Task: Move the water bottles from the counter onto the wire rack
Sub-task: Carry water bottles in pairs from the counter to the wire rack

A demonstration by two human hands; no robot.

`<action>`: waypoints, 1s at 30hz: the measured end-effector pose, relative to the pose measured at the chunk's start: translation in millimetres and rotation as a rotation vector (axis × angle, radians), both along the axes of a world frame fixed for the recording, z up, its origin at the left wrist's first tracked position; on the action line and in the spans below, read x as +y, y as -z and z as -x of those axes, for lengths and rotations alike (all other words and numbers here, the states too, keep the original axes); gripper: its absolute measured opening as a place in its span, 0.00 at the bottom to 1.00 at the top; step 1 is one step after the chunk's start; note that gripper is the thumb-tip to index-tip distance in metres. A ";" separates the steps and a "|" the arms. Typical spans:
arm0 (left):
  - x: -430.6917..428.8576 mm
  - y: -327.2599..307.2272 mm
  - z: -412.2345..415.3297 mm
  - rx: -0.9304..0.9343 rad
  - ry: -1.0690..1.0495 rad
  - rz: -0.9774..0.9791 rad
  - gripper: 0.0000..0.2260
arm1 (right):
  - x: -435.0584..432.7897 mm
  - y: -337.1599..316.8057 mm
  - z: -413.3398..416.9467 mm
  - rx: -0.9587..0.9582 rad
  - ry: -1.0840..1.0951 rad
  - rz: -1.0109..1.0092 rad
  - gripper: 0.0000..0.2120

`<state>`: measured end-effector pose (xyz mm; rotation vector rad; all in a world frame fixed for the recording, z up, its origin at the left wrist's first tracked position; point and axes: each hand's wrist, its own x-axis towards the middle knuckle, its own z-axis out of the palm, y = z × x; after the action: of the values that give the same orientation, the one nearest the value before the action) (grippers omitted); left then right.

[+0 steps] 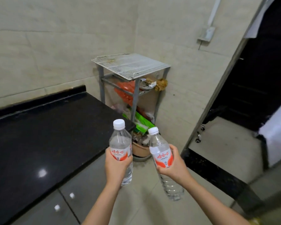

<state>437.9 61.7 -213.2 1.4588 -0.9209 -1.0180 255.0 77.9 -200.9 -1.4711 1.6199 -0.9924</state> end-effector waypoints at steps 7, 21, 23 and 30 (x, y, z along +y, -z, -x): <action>-120.6 -19.5 49.3 -0.021 0.145 0.003 0.22 | -87.3 -15.0 51.7 0.126 0.194 -0.025 0.33; -330.9 -69.6 179.2 -0.064 0.233 0.219 0.25 | -301.1 -33.4 189.9 -0.020 0.198 0.142 0.32; -361.0 -94.8 194.1 -0.069 0.194 0.305 0.26 | -344.8 -51.2 202.3 -0.044 0.149 0.218 0.33; -440.5 -157.8 193.6 -0.091 0.012 0.432 0.26 | -486.0 -114.7 212.0 -0.193 -0.009 0.428 0.34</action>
<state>244.3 -378.8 -55.4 1.1425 -1.1362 -0.7083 43.0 -408.1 -86.2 -1.5932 1.3130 -1.4942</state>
